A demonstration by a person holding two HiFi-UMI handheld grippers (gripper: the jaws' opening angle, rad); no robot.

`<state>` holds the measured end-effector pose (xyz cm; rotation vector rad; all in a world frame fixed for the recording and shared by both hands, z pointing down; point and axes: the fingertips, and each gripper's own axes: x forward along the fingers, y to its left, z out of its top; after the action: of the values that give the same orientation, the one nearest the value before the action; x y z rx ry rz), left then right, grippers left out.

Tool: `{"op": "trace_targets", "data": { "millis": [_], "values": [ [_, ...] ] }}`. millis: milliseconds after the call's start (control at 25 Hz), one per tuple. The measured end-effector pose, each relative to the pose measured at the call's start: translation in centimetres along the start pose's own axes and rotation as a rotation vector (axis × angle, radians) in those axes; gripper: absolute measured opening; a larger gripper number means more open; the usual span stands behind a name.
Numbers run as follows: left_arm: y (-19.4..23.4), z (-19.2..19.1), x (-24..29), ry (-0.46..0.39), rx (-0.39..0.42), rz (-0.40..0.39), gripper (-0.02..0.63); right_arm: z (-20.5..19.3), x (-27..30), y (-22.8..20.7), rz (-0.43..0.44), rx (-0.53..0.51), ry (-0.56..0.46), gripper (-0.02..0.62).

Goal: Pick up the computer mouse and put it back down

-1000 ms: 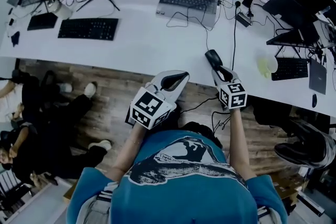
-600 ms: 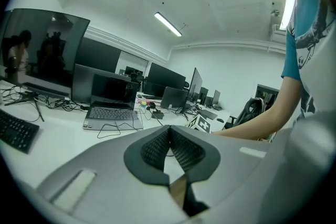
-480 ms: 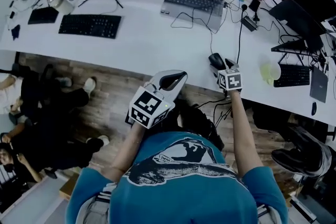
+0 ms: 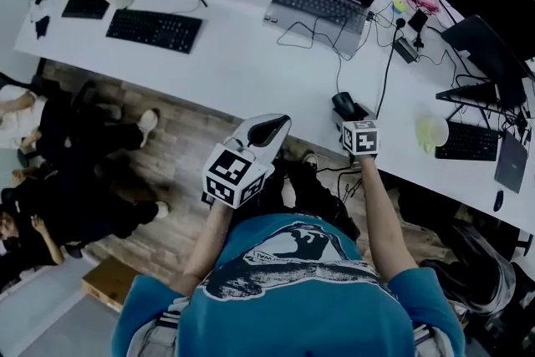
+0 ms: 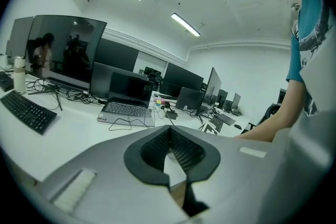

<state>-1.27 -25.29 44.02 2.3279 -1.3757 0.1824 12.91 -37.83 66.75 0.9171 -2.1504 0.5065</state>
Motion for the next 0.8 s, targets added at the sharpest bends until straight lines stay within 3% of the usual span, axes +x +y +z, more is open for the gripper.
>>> {"op": "trace_targets", "data": {
  "millis": [120,440,800],
  "values": [
    [-0.3,0.2,0.2,-0.004,0.002,0.033,0.012,0.3,-0.3,0.3,0.039,-0.006,-0.019,0.304],
    [-0.9,0.8,1.0,-0.009,0.019,0.069,0.012,3.8,-5.1,1.2,0.135,0.013,-0.183,0.303],
    [-2.0,1.6,2.4,-0.010,0.056,0.037,0.012,10.5,-13.2,2.6,0.165,-0.106,-0.366,0.304]
  ]
}}
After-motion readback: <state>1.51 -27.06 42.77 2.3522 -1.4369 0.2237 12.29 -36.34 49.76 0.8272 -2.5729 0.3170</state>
